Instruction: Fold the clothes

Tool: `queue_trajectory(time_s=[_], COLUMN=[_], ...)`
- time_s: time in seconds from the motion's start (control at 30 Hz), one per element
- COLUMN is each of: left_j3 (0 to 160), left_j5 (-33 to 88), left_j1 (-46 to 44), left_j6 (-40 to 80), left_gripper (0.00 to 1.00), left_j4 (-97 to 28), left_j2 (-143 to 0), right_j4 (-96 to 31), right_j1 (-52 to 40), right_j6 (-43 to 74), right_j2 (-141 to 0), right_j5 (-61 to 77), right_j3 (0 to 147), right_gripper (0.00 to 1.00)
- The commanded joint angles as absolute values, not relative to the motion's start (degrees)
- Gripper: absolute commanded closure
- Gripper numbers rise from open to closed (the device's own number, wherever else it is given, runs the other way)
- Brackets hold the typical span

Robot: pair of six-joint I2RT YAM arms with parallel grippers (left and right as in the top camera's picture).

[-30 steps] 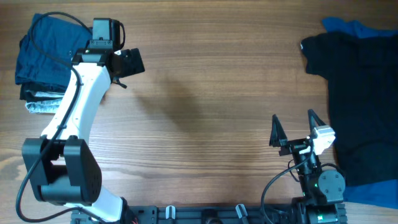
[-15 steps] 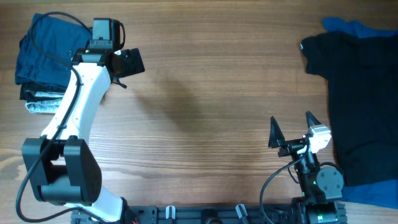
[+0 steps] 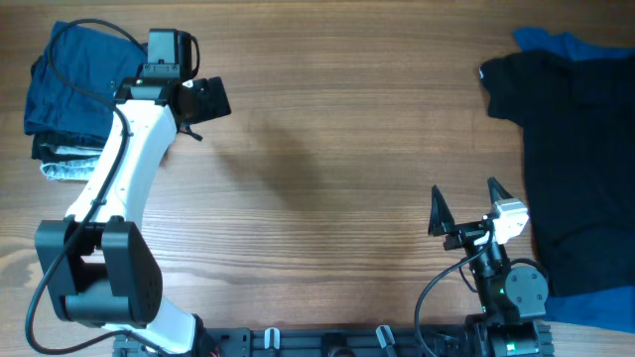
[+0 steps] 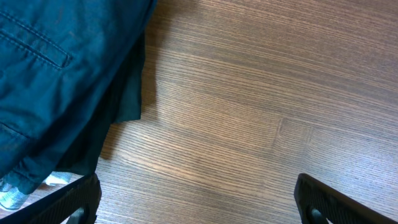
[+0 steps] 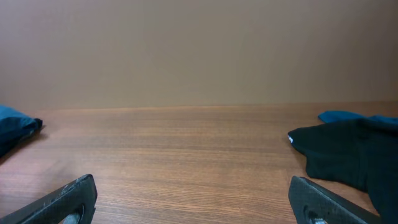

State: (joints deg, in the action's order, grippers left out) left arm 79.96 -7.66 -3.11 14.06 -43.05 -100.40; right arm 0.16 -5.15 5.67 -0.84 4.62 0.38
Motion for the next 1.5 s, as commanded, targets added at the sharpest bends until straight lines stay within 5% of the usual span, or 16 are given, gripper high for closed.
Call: queue_trajectory(time_s=[0.0,0.2,0.53,0.83,0.97,1.2,1.47], left_j3=[79.8,79.8,79.8,79.3,73.1,47.9,19.6], left_j5=[-8.0,-8.0,-8.0,-3.8,2.2,3.2,3.2], left_j1=[-3.1,-3.1,-3.1,-3.1,-3.1,-2.7,-1.1], left_j6=[14.2,14.2,14.2,14.2,14.2,15.9,15.9], left_gripper=[0.0,0.0,0.0,0.0,0.0,0.0,0.0], left_j4=[-42.9,-43.1,-44.5,-70.1,-71.1,-54.6,-19.0], left_j2=[-100.2,-93.3,-57.0,-36.2,-28.5,-12.7,-8.5], right_j4=[0.1,0.1,0.1,0.1,0.1,0.1,0.1], right_j1=[-4.8,-4.8,-4.8,-4.8,-4.8,-4.8,-4.8], right_j6=[4.5,4.5,4.5,4.5,4.5,4.5,4.5], right_j2=[-0.3,-0.3,-0.3,-0.3,-0.3,-0.3,-0.3], right_j5=[3.8,3.8,3.8,3.8,3.8,3.8,3.8], right_j3=[0.3,0.3,0.3,0.3,0.3,0.3,0.3], right_gripper=[0.01,0.0,0.0,0.01,0.0,0.01,0.0])
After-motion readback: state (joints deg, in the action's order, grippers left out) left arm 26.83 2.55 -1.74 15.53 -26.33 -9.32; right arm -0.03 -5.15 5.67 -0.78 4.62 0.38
